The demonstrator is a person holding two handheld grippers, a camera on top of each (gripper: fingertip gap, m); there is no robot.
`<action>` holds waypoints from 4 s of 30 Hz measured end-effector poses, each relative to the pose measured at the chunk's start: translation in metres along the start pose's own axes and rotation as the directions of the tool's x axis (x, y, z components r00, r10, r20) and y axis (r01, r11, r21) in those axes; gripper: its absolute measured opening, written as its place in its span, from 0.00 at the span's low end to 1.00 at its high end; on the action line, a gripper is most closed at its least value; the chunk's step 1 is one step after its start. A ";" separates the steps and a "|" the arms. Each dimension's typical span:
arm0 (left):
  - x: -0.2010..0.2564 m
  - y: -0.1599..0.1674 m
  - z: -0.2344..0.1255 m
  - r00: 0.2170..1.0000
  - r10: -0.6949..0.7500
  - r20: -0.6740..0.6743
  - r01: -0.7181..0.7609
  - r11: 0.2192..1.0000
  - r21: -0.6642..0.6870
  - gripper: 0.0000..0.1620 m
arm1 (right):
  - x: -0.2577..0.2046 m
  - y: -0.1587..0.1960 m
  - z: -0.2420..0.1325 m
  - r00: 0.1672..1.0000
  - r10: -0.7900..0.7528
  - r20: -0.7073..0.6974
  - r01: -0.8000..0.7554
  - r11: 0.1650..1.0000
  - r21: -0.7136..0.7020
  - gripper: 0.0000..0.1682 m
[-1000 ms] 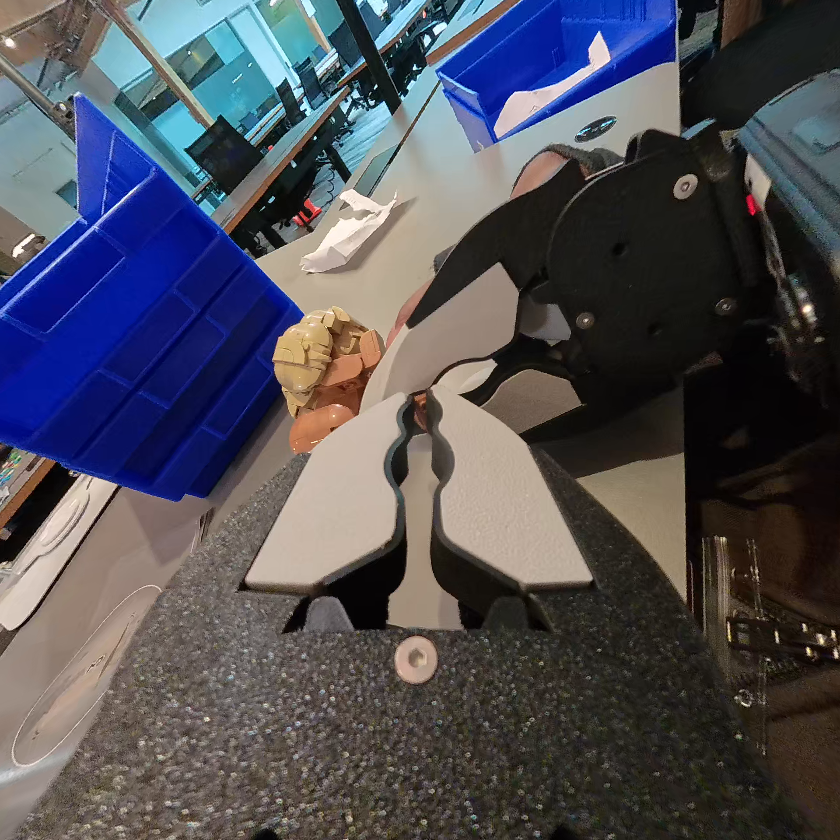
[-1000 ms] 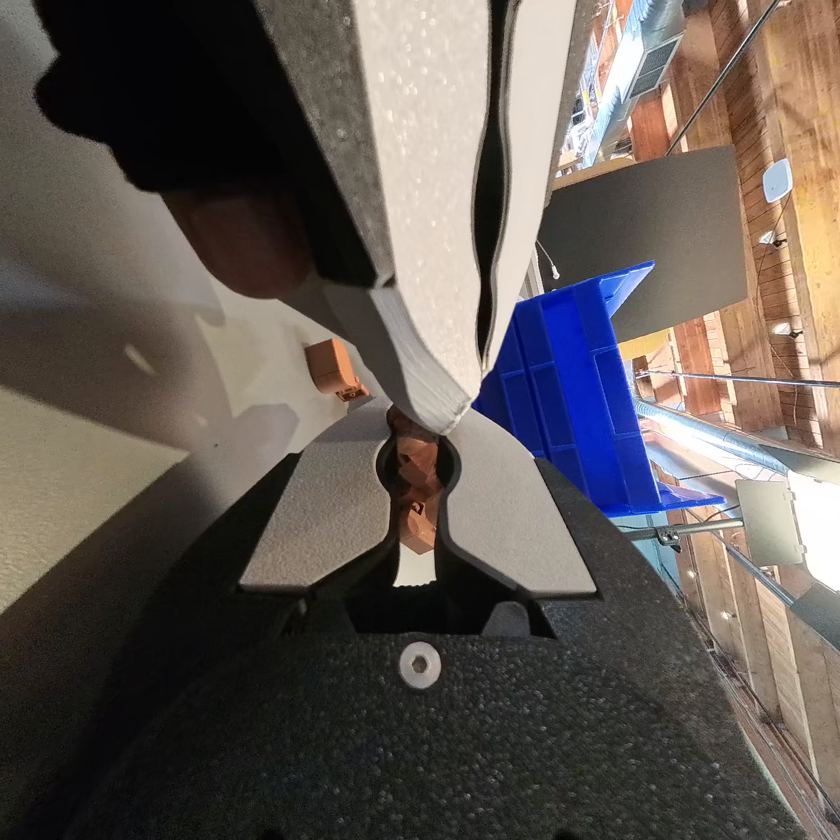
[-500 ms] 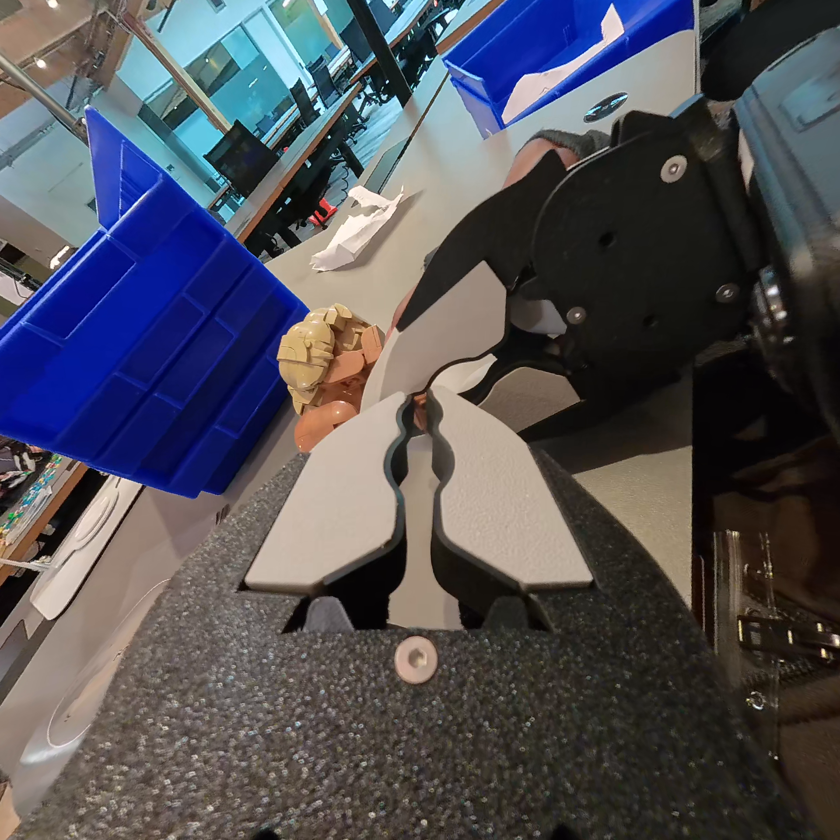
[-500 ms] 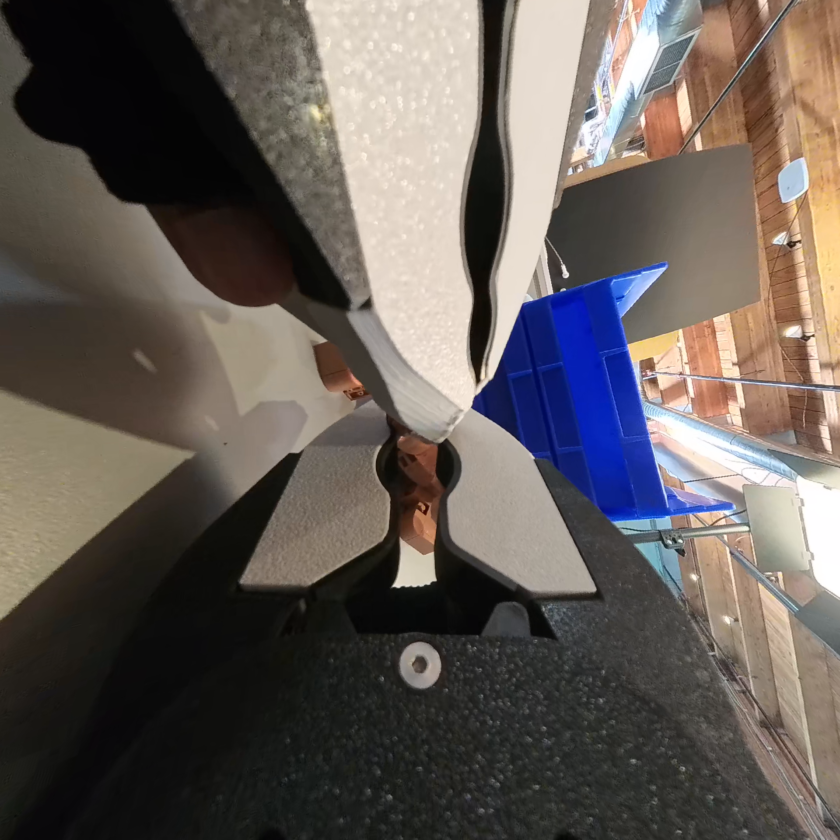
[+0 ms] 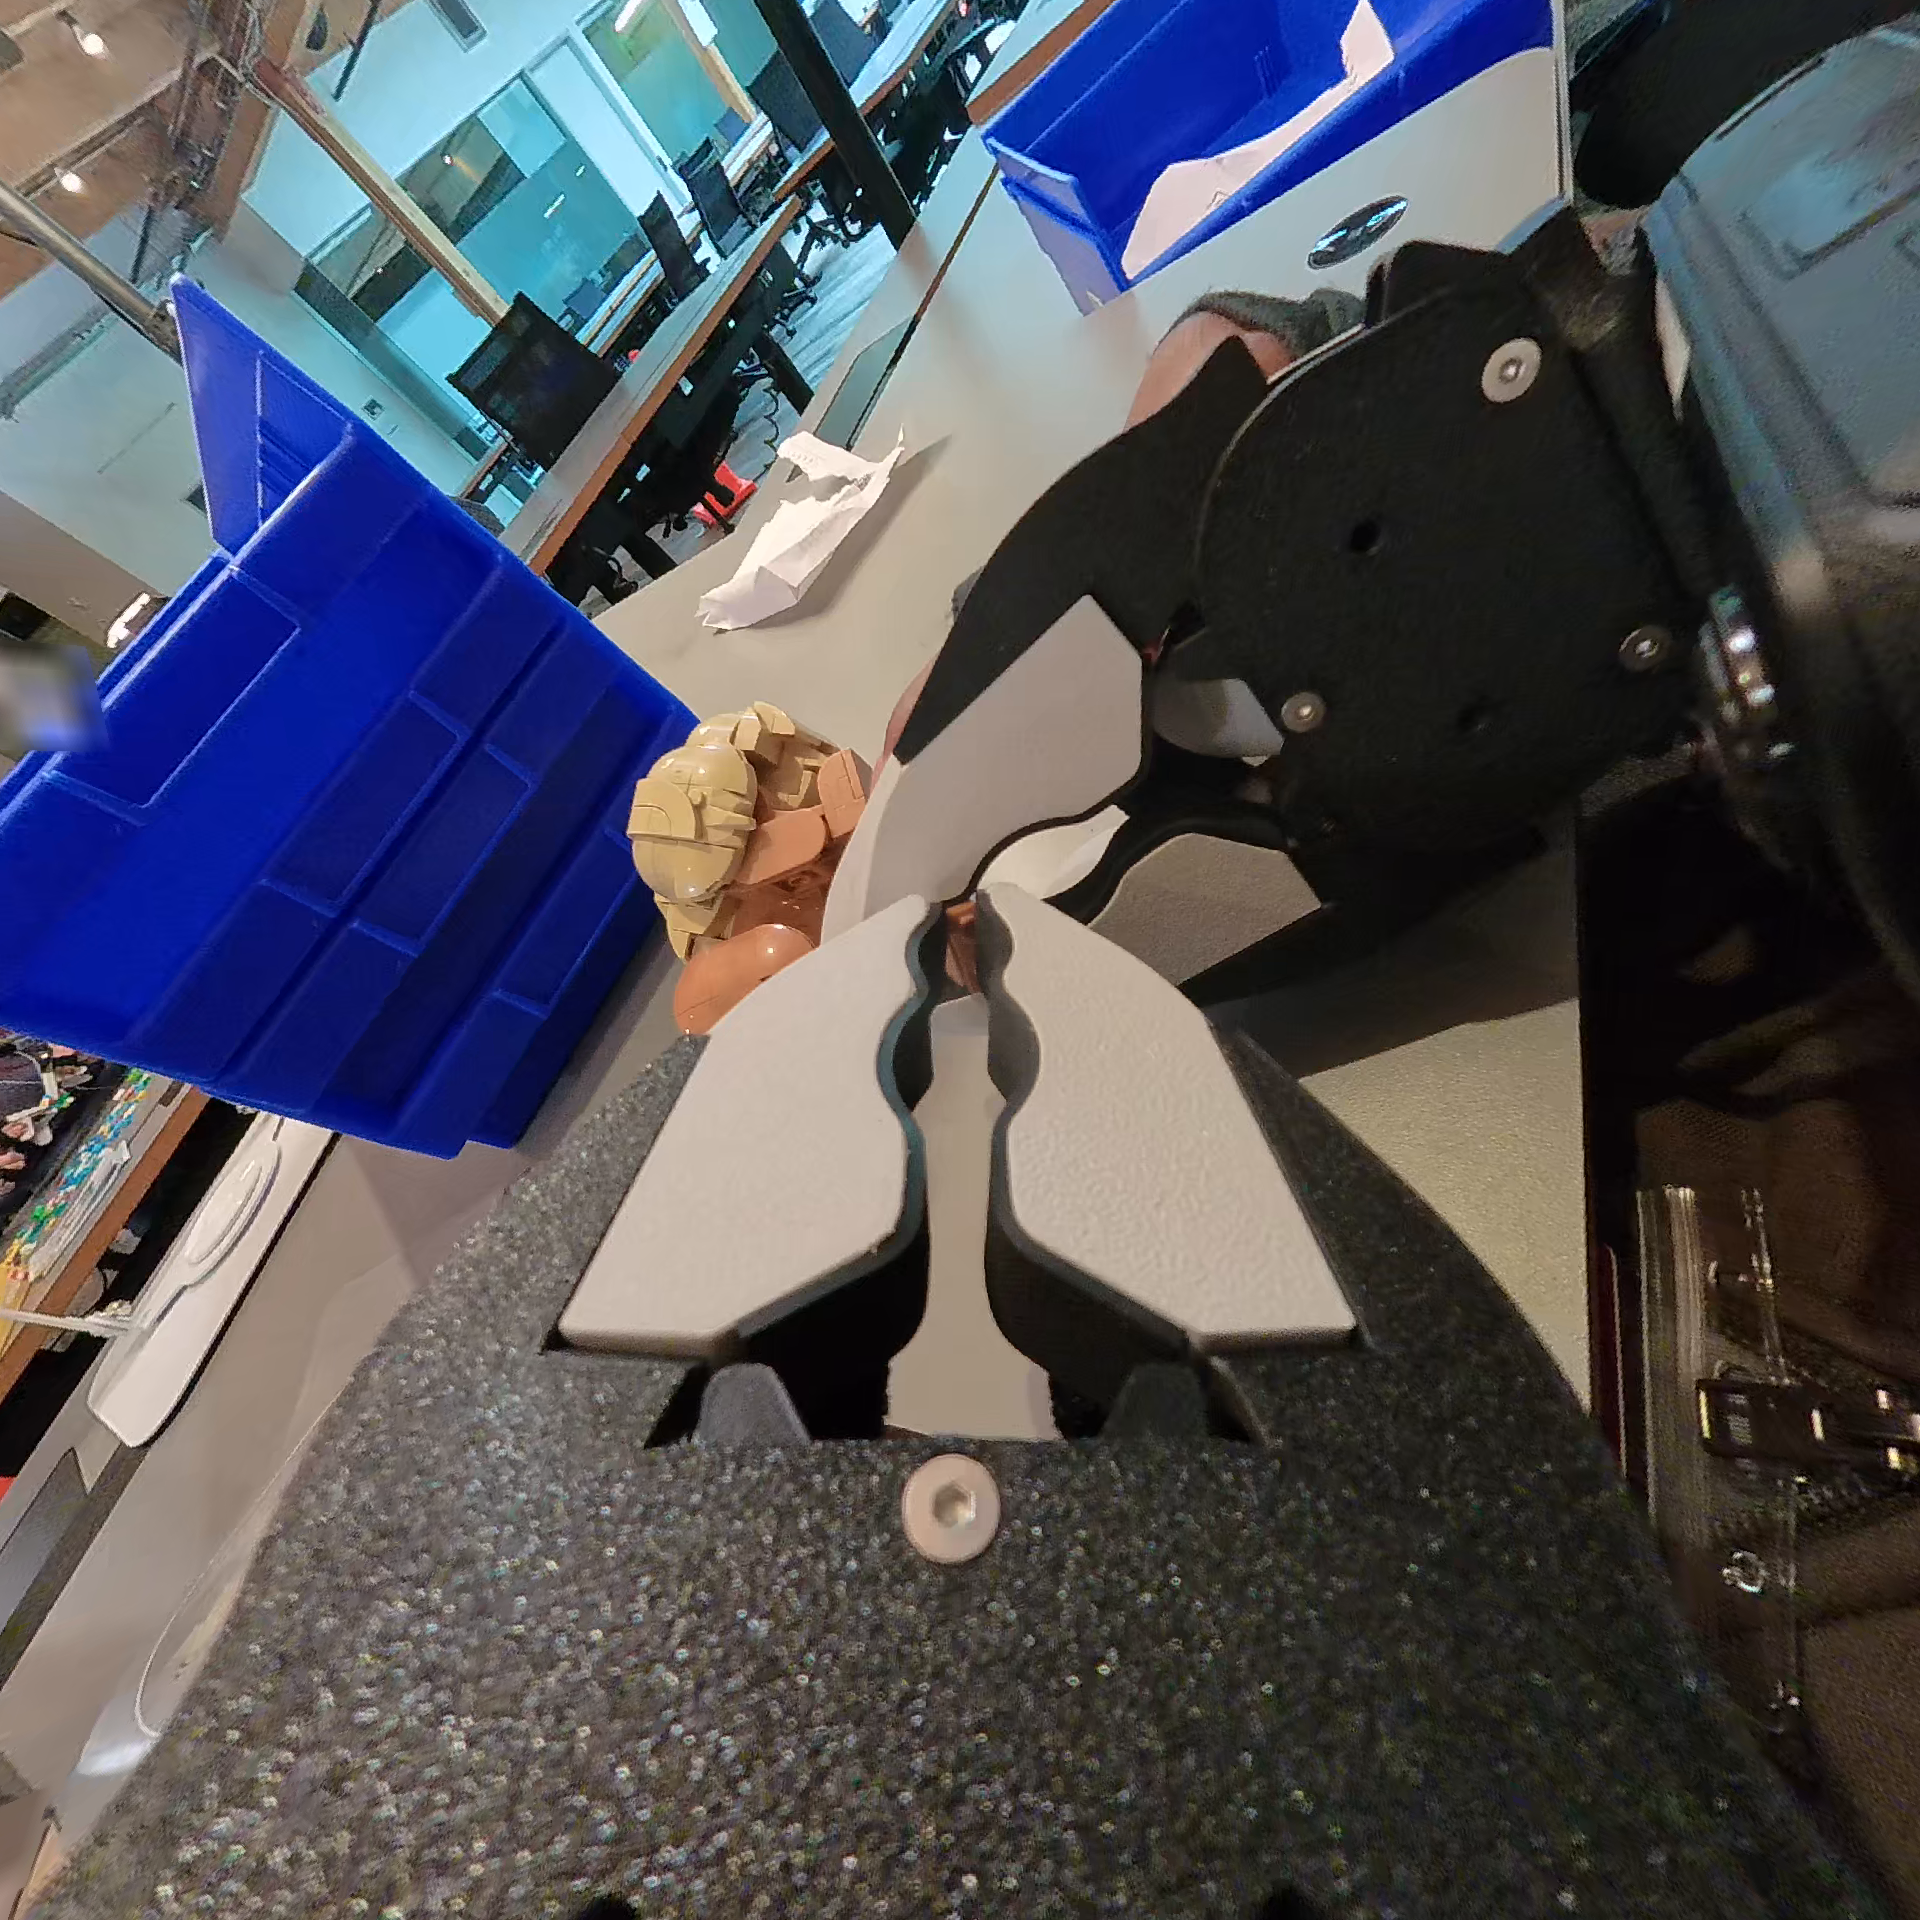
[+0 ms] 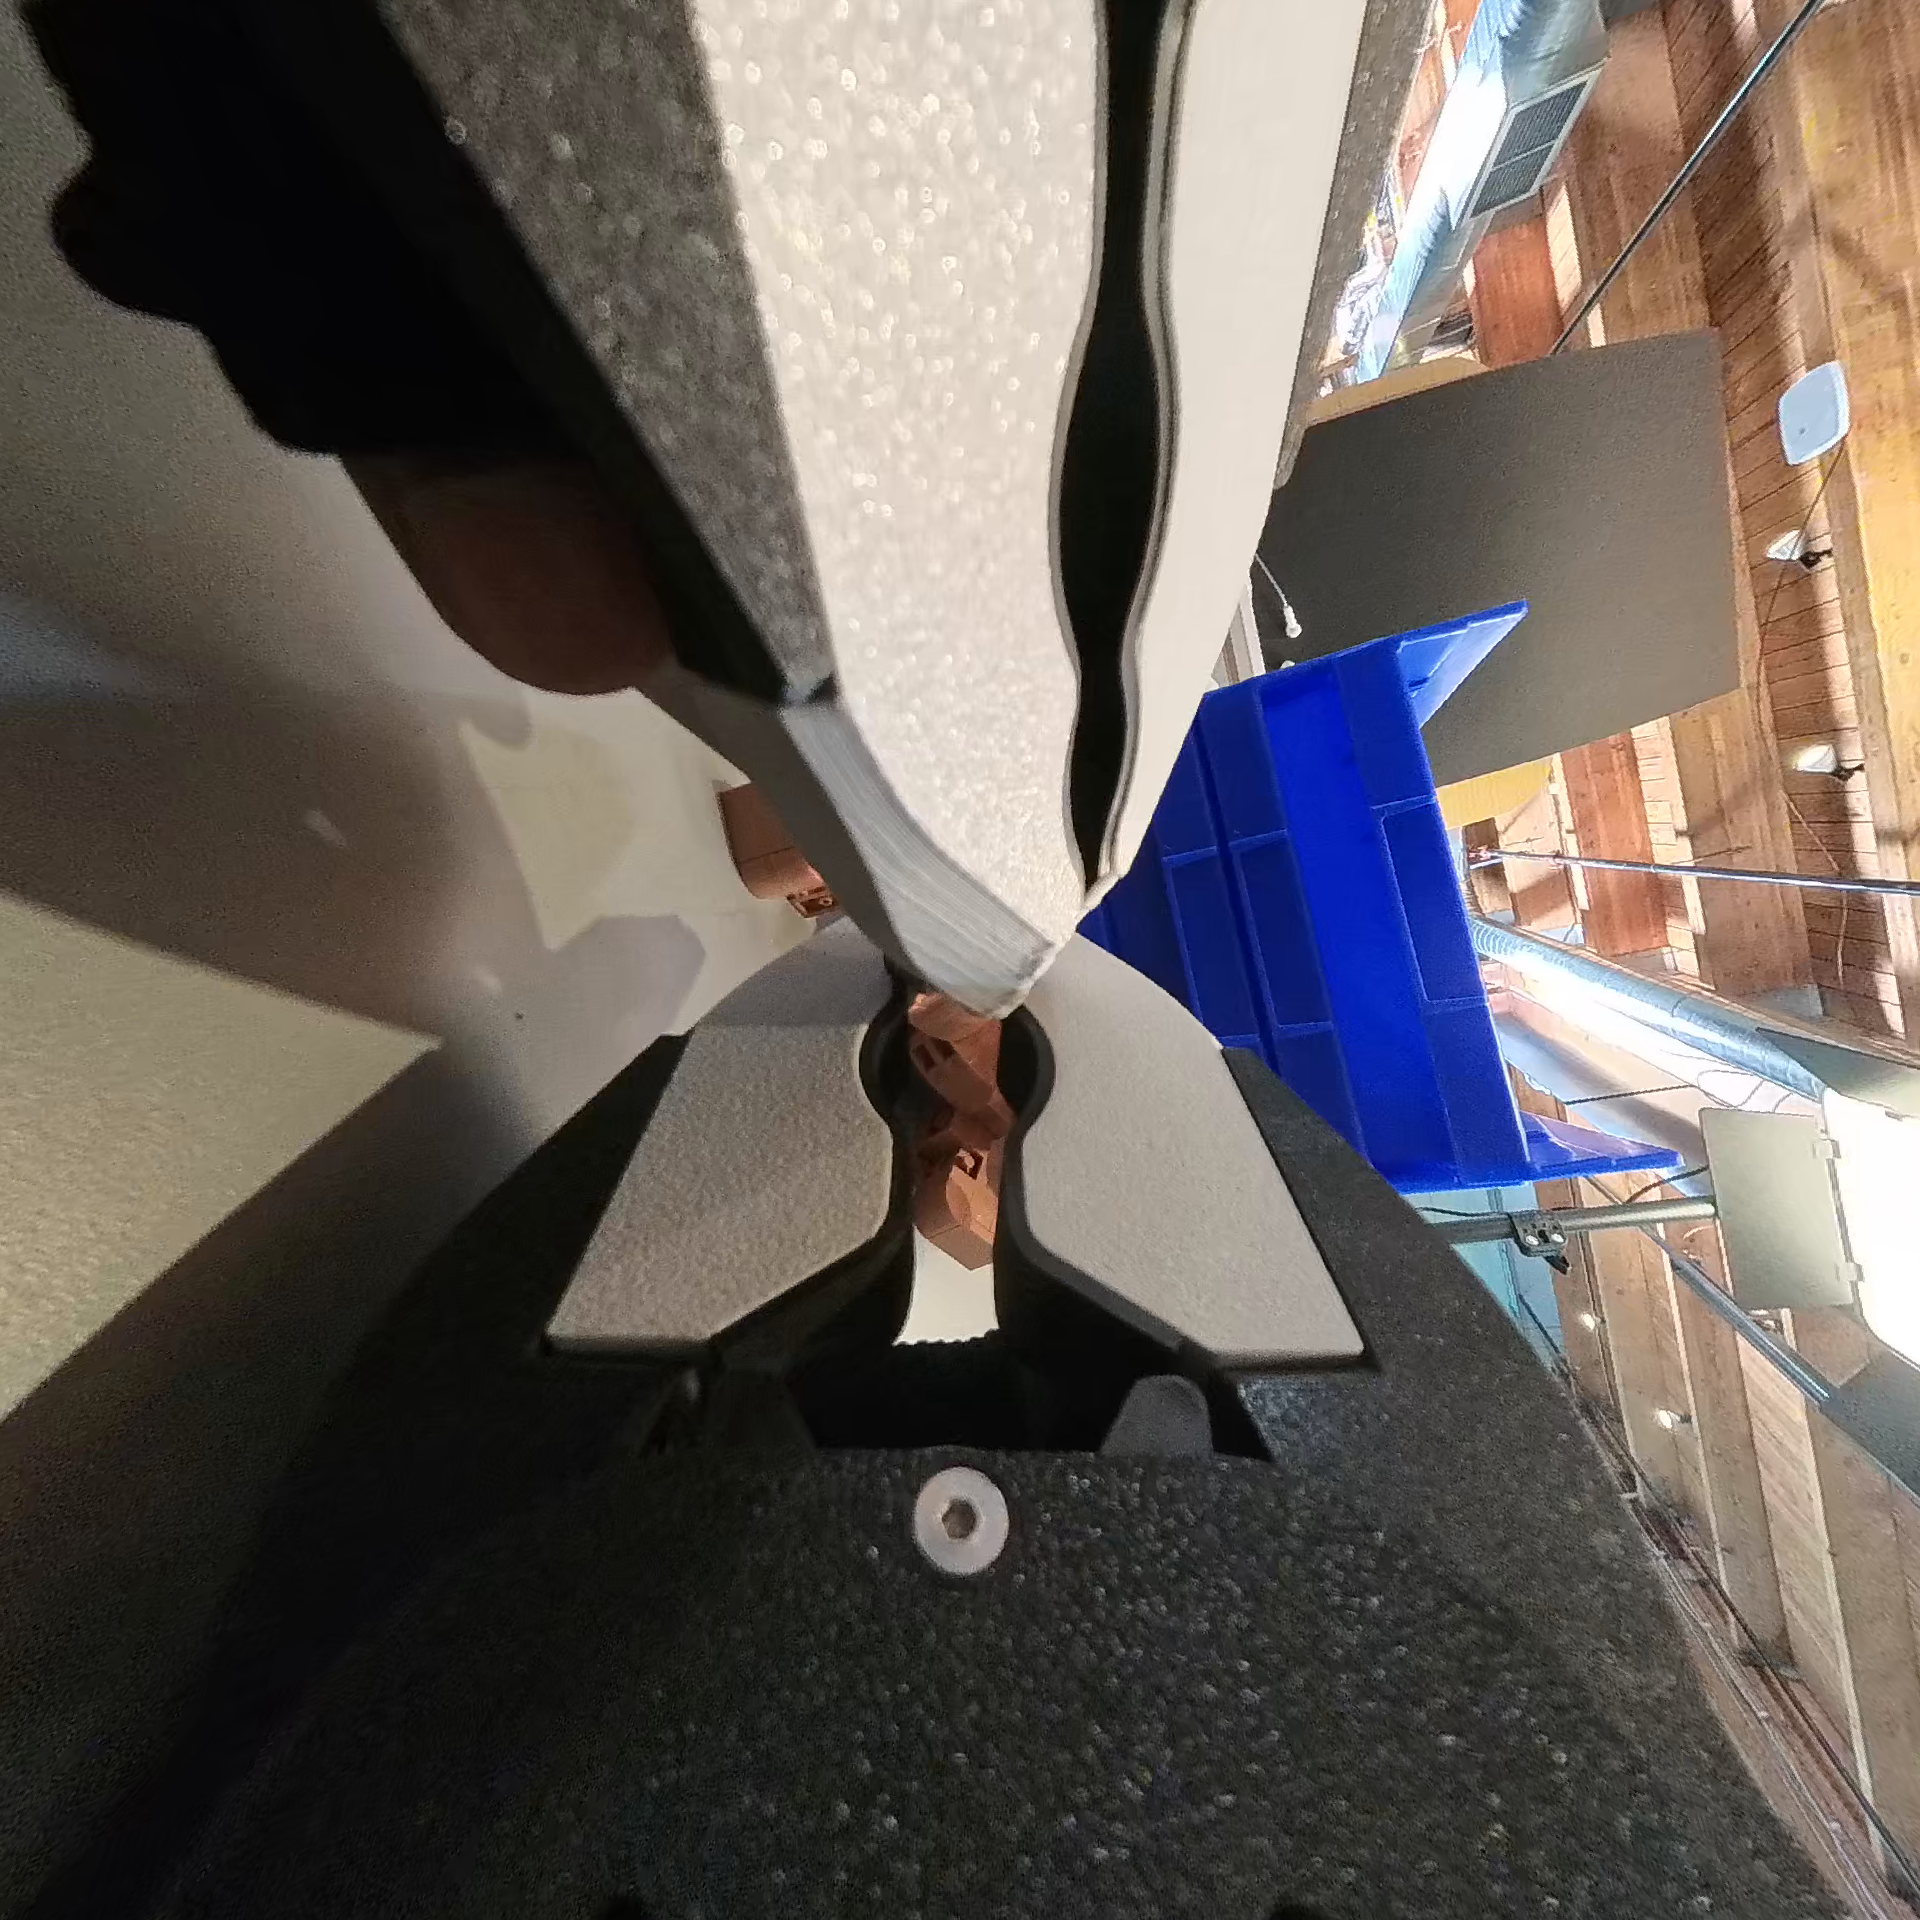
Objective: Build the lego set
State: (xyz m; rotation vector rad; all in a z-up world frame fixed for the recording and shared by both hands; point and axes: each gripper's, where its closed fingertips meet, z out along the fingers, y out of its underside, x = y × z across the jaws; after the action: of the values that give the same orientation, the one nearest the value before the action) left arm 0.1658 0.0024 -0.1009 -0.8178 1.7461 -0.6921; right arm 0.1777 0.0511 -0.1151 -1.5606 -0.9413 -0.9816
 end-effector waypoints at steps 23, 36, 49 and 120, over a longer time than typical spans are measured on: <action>-0.007 -0.009 -0.008 0.949 -0.280 -0.142 0.297 0.948 0.115 0.04 | 0.019 0.004 -0.002 0.991 0.105 -0.081 -0.102 0.994 0.032 0.02; -0.002 -0.001 -0.002 0.877 -0.427 -0.219 0.448 0.893 0.054 0.11 | 0.017 -0.001 -0.002 0.991 0.115 -0.068 -0.111 0.992 0.064 0.07; -0.007 -0.003 -0.004 0.946 -0.298 -0.131 0.311 0.945 0.097 0.06 | 0.016 -0.007 -0.007 0.990 0.136 -0.034 -0.131 0.983 0.132 0.15; -0.015 -0.002 0.001 0.865 -0.470 -0.175 0.486 0.872 0.061 0.11 | 0.020 -0.015 -0.011 0.994 0.039 -0.101 -0.023 0.988 0.155 0.12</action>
State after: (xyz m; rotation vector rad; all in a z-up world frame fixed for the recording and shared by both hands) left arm 0.1705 0.0131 -0.0909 -1.1688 1.6337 -1.1966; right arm 0.1695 0.0451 -0.0902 -1.3786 -0.8954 -0.9371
